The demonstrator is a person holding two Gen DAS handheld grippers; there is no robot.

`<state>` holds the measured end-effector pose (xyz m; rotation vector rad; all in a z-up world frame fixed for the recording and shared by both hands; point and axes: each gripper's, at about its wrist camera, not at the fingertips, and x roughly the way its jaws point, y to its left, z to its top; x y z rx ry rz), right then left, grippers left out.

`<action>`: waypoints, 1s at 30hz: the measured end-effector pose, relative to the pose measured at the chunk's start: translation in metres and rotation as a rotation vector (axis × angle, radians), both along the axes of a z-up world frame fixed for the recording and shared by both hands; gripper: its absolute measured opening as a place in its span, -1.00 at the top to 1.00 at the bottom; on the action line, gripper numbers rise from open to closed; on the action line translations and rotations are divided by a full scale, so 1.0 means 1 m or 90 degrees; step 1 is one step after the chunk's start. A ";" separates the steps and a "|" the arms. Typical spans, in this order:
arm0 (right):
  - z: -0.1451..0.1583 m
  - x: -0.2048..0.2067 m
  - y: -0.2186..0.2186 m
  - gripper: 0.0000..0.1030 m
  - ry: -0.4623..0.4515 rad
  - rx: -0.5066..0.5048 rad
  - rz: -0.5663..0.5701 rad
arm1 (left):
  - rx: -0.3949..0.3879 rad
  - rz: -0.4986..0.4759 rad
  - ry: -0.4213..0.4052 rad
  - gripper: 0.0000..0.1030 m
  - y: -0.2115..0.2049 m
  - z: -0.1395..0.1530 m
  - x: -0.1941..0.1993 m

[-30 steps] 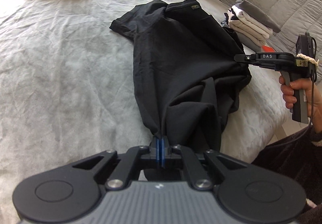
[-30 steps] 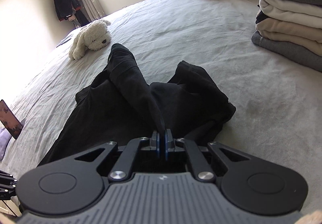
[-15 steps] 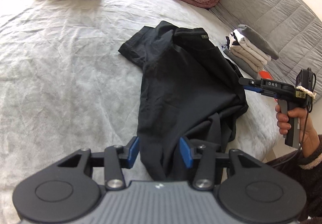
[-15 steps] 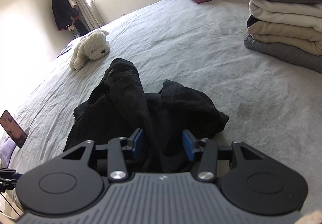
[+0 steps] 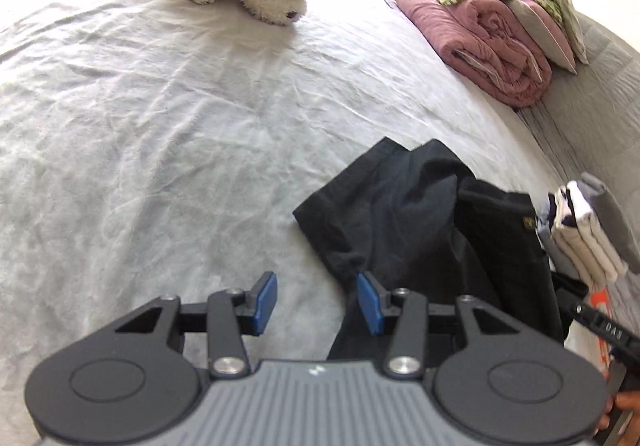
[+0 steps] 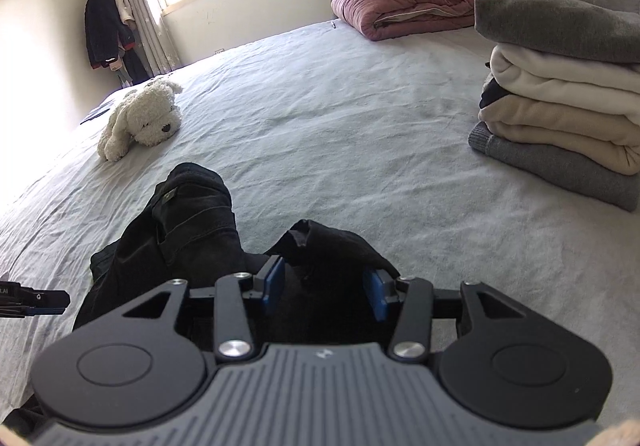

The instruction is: Fold clothes

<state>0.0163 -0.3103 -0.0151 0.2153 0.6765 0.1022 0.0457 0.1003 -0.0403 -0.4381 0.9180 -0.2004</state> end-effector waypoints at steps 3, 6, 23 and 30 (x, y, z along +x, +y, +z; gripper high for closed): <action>-0.002 0.013 -0.002 0.05 -0.008 -0.020 -0.001 | -0.032 0.043 0.000 0.12 -0.001 -0.009 0.013; -0.009 0.025 -0.006 0.00 -0.010 -0.034 0.001 | -0.051 0.067 -0.007 0.12 -0.005 -0.015 0.020; -0.038 0.047 -0.022 -0.05 0.023 -0.122 -0.047 | 0.006 0.113 -0.083 0.88 -0.010 -0.004 0.015; -0.029 0.036 -0.024 0.96 0.011 -0.112 -0.055 | 0.056 0.126 -0.118 0.89 -0.008 0.011 0.005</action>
